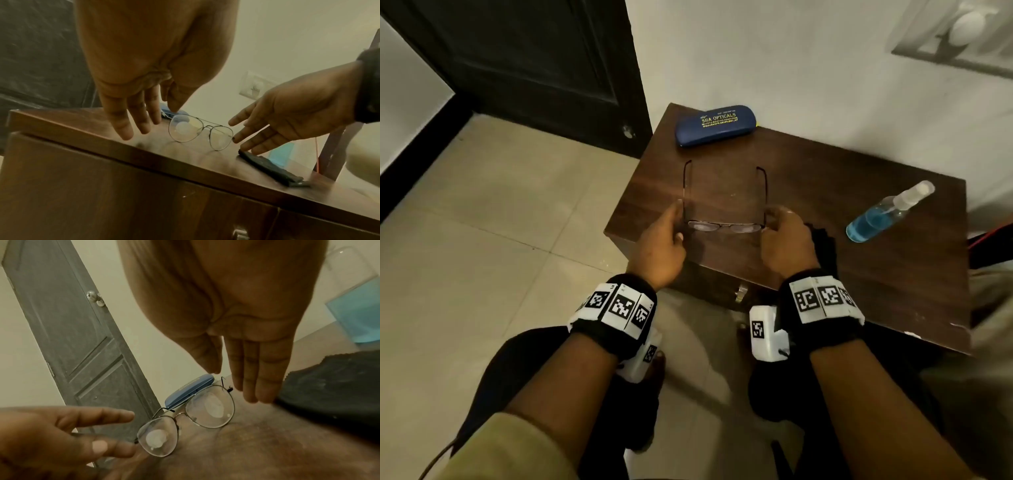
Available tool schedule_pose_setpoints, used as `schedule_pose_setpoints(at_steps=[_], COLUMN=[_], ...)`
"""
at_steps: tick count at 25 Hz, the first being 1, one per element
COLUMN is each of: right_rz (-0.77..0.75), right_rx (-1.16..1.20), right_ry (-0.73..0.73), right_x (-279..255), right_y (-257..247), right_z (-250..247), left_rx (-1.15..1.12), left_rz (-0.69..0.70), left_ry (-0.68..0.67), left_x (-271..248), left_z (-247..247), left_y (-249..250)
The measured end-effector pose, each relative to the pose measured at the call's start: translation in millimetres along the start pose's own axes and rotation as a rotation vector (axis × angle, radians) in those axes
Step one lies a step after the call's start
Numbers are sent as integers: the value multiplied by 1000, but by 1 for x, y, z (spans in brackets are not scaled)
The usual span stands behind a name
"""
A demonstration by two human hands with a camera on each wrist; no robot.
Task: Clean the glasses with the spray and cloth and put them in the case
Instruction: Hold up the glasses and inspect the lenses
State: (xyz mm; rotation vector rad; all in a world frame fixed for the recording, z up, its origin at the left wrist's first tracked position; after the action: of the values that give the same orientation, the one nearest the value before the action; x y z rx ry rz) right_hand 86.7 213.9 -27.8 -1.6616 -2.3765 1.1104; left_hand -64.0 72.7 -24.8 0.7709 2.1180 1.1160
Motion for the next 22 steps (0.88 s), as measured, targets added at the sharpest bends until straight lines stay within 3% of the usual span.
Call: schedule_pose_setpoints(at_steps=[7,10,13,16,22], right_rz=[64,48,-5,-37,-88], right_rx=[-10,0,39,52,107], right_ry=[-142,-113,-28,-31,64], right_x=[10,10,13,17,15], right_y=[10,1,-13,-17,-21], right_z=[18,13,1,2,-25], left_rx=[-41,7,26,-23,-90], left_rz=[-175,-146,-101,-58,12], left_ry=[-80,-53,73,195,238], left_x=[16,13,15,14,17], left_z=[14,11,-8,-26,-44], left_y=[-22,-10,6,13,19])
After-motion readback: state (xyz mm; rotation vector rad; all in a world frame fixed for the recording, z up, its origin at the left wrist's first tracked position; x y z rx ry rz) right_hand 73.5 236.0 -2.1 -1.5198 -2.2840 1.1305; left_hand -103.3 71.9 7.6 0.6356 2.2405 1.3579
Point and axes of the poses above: each hand's wrist, its own x-axis towards the middle knuckle, its own z-axis out of the palm, y = z × x, the point moved 10 cm from there along x, towards the middle knuckle, and after that the axes turned 9 degrees about -x, right-handed, at the moved point
